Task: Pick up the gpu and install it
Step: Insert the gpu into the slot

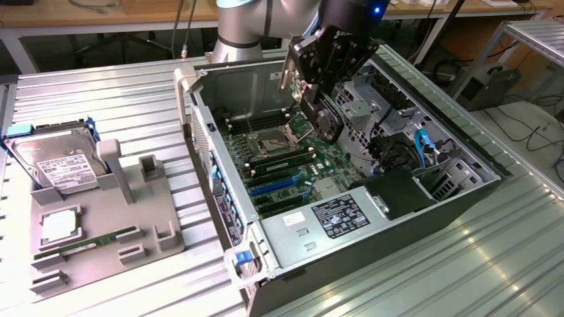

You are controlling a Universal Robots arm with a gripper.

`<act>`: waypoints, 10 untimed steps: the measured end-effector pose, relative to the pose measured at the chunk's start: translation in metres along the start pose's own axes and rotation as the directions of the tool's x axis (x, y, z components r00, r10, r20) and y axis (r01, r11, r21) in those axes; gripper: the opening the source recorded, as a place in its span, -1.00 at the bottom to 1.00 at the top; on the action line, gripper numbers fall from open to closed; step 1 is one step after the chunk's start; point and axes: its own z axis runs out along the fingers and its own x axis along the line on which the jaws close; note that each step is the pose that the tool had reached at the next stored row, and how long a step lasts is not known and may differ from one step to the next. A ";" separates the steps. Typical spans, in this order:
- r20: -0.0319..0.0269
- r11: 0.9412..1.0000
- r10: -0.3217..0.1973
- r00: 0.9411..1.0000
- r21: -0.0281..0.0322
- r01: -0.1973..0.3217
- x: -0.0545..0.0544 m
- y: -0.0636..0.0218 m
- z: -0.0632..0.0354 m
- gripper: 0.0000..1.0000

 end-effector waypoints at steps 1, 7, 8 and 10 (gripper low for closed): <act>0.000 1.000 -0.024 1.000 0.000 0.024 0.000 0.0000 0.0000 -0.47; -0.003 0.989 -0.150 0.989 0.003 0.150 0.000 0.0000 0.0007 -0.47; -0.004 0.985 -0.171 0.985 0.003 0.171 0.000 0.0000 0.0010 -0.47; -0.004 0.977 -0.214 0.977 0.004 0.214 0.000 -0.0001 0.0018 -0.47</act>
